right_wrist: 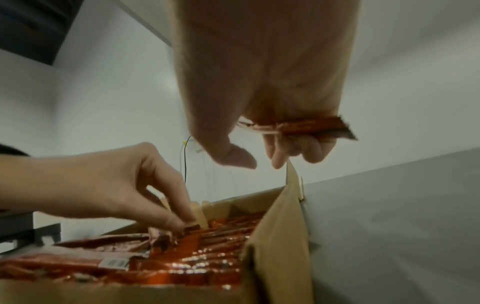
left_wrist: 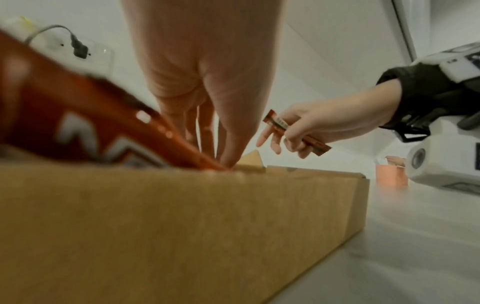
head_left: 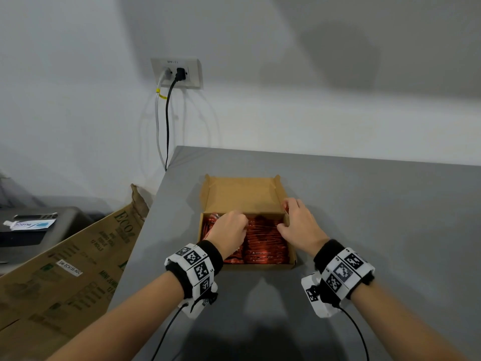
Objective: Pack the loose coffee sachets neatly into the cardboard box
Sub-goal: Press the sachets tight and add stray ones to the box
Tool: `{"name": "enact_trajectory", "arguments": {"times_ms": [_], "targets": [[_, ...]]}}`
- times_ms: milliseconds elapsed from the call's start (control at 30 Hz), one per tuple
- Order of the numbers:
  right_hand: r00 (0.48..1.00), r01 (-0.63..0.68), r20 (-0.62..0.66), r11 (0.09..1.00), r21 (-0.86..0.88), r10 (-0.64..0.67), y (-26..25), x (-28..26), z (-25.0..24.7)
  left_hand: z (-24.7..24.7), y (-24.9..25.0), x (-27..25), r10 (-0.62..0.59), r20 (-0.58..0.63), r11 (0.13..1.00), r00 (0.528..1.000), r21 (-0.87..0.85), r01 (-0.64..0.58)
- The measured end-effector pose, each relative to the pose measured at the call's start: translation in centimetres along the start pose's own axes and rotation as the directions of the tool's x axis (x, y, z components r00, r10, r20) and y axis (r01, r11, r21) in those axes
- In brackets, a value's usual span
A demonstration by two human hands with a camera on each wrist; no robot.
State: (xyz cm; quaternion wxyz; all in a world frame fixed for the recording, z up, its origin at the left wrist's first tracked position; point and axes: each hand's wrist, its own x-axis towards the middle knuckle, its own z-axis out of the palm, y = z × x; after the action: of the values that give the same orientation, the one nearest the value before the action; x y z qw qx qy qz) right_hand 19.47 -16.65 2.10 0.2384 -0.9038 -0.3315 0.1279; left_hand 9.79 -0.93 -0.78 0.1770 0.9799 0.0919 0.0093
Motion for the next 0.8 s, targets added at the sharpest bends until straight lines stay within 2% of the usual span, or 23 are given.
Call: {"name": "enact_trajectory", "arguments": {"times_ms": [100,200,333,400,467,600,800], "targets": [[0.999,0.004,0.036,0.998,0.068,-0.006,-0.9,-0.2,0.3,0.4,0.4,-0.1,0.005,0.054,1.000,0.999,0.000,-0.005],[0.999,-0.007,0.034,0.998,0.067,0.005,-1.7,-0.5,1.1,-0.1,0.4,0.0,0.004,0.016,1.000,1.000,-0.027,-0.004],[0.998,0.050,-0.029,0.996,-0.079,-0.052,-2.1,-1.3,2.4,-2.0,-1.5,-0.2,-0.116,-0.094,0.993,0.989,0.013,0.118],[0.998,0.055,-0.031,0.990,-0.133,-0.060,-2.1,-1.3,2.9,-3.0,-2.9,-0.5,-0.129,-0.129,0.990,0.983,0.031,0.134],[0.998,0.044,-0.031,0.983,-0.179,-0.050,-2.0,-1.2,3.1,-3.6,-4.2,-0.8,-0.097,-0.097,0.994,0.991,0.039,0.101],[0.997,0.058,-0.032,0.948,-0.312,-0.072,-2.2,-1.0,3.1,-3.7,-5.2,-1.3,-0.020,0.056,0.992,0.998,0.127,0.012],[0.999,0.027,-0.019,0.939,-0.342,-0.036,-2.5,-0.7,3.1,-3.7,-4.8,-1.6,0.084,0.093,0.943,0.992,0.316,-0.110]]}}
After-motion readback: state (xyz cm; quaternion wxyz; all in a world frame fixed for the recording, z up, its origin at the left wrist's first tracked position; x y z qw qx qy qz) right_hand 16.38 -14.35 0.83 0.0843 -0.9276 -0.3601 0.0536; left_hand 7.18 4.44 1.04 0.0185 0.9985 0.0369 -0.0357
